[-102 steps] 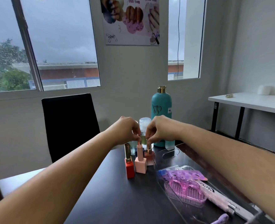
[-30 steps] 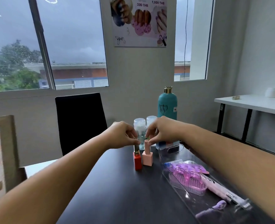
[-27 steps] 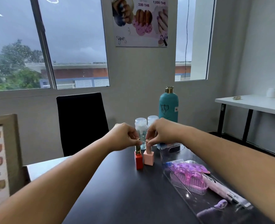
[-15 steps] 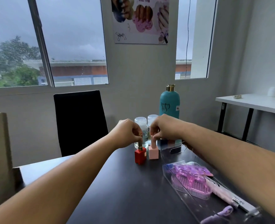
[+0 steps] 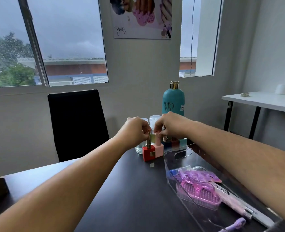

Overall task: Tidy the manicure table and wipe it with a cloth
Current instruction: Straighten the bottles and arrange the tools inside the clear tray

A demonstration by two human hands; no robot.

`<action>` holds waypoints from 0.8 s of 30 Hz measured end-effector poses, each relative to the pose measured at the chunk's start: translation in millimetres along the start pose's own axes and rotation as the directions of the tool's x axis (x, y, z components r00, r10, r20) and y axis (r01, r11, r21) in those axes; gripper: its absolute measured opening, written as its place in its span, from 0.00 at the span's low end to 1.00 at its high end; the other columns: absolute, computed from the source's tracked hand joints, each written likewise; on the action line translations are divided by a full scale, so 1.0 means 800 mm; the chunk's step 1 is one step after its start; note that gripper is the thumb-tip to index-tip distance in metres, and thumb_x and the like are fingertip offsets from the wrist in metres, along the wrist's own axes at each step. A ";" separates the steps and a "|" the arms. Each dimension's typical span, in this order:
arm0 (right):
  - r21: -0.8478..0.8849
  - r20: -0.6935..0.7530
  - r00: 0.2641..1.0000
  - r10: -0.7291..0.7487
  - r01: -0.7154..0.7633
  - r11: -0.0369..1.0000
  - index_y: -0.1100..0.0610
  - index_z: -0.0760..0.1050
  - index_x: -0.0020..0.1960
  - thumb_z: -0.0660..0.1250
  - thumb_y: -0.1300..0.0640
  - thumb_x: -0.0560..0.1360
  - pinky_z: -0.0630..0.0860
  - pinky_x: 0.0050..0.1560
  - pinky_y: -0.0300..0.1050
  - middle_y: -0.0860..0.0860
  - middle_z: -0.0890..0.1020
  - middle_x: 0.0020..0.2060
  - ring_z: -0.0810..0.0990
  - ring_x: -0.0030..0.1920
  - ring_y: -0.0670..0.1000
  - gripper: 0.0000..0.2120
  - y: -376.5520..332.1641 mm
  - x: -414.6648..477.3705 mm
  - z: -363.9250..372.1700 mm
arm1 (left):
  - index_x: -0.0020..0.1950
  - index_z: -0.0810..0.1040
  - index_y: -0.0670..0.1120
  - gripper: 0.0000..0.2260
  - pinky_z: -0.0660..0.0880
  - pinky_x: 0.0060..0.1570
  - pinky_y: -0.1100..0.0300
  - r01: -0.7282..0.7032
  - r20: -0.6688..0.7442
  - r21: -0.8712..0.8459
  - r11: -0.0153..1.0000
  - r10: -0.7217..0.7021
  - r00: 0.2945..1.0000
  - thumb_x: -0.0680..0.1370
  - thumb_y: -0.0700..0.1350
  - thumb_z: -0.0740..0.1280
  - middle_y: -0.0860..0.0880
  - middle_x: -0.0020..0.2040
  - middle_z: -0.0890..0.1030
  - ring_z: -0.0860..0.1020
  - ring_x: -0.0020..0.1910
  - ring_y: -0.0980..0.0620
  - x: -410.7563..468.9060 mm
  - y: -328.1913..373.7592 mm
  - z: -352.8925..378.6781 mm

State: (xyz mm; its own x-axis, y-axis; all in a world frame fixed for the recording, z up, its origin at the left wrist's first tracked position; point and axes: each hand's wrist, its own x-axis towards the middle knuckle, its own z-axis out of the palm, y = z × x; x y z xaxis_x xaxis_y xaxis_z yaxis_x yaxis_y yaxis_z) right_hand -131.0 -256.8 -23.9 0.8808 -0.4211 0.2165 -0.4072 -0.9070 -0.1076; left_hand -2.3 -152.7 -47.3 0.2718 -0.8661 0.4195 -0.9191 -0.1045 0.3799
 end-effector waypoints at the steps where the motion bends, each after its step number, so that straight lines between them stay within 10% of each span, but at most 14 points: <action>1: -0.005 -0.001 1.000 -0.002 0.002 1.000 0.54 0.82 0.52 0.71 0.58 0.73 0.69 0.46 0.38 0.48 0.79 0.48 0.76 0.46 0.46 0.09 0.000 0.000 0.000 | 0.44 0.83 0.45 0.06 0.75 0.45 0.65 -0.001 -0.001 0.000 1.000 0.001 1.000 0.69 0.38 0.69 0.50 0.40 0.83 0.80 0.39 0.55 0.001 0.000 0.001; 24: 0.030 0.001 1.000 -0.003 0.003 1.000 0.53 0.82 0.52 0.71 0.57 0.73 0.69 0.40 0.34 0.48 0.82 0.48 0.79 0.46 0.46 0.08 0.010 0.009 0.005 | 0.44 0.82 0.46 0.05 0.75 0.43 0.67 0.008 -0.025 -0.005 1.000 -0.008 1.000 0.69 0.40 0.71 0.54 0.38 0.80 0.78 0.36 0.58 0.008 -0.004 0.008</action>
State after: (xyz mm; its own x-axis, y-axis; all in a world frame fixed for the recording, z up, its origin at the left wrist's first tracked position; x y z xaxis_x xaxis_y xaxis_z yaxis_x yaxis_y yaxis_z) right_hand -127.0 -266.9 -26.7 0.8824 -0.4180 0.2161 -0.3968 -0.9078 -0.1359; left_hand 0.5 -160.8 -50.9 0.2864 -0.8529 0.4365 -0.9155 -0.1094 0.3871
